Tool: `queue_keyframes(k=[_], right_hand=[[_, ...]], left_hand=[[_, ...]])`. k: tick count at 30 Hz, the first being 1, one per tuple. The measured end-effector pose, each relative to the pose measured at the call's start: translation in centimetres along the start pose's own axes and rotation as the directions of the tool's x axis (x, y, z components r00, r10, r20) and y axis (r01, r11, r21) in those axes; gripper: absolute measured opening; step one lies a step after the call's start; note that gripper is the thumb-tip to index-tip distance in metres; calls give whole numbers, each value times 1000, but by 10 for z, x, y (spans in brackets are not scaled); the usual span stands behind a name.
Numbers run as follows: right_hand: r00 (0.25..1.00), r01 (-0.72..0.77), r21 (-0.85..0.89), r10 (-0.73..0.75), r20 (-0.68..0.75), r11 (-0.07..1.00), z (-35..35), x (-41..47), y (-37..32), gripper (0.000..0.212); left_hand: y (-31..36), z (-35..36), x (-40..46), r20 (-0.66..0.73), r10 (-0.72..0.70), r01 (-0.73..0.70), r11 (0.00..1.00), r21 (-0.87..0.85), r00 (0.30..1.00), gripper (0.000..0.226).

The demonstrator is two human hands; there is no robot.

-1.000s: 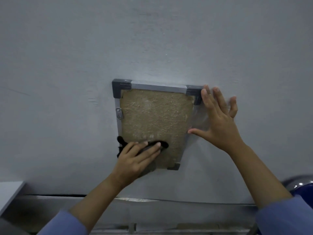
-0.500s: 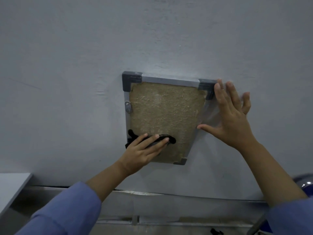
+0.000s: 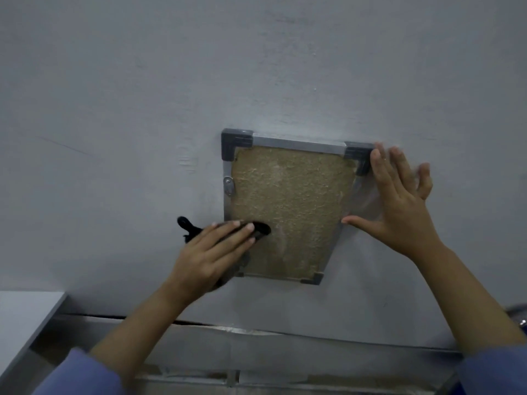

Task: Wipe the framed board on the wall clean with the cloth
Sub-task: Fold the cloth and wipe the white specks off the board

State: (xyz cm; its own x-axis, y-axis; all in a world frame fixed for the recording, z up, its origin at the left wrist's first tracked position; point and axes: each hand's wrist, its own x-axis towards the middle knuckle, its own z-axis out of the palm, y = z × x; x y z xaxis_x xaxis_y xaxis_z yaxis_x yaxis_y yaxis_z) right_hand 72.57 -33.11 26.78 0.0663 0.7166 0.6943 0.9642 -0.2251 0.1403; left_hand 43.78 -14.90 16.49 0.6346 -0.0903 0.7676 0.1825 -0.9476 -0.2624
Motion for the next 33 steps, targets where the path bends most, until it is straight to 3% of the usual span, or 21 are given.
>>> queue_keyframes(k=[9, 14, 19, 22, 24, 25, 27, 30, 33], right_hand=[[999, 17, 10, -16, -30, 1000, 5, 0, 3, 103], [998, 26, 11, -25, -52, 1000, 7, 1, 6, 103], [997, 38, -7, -38, -66, 999, 7, 0, 6, 105], [998, 27, 1, -27, -50, 1000, 6, -1, 5, 105], [999, 12, 17, -11, -31, 1000, 4, -1, 3, 105], [1000, 9, 24, -9, -26, 1000, 3, -1, 2, 105], [999, 2, 26, -1, -35, 1000, 0, -3, -4, 103], [980, -134, 110, 148, -135, 985, -3, -12, -27, 92], [852, -229, 362, 366, -374, 904, 0, -33, -80, 61]], left_hand=[[-2, 34, -9, -136, -29, 36, 998, 48, 990, 30], [9, 43, -27, -35, 65, -63, 997, 48, 997, 28], [17, 39, -30, 20, 65, -66, 997, 33, 998, 36], [19, 28, -38, 137, 75, -71, 997, -34, 988, 29], [28, 19, -43, 175, -20, 35, 996, -80, 984, 28], [34, 13, -41, 166, -146, 166, 980, -108, 975, 28], [46, 1, -33, 98, -458, 468, 865, -180, 884, 27], [58, -13, -15, -74, -588, 555, 792, -256, 805, 24], [69, -27, 2, -78, -733, 659, 648, -382, 676, 31]])
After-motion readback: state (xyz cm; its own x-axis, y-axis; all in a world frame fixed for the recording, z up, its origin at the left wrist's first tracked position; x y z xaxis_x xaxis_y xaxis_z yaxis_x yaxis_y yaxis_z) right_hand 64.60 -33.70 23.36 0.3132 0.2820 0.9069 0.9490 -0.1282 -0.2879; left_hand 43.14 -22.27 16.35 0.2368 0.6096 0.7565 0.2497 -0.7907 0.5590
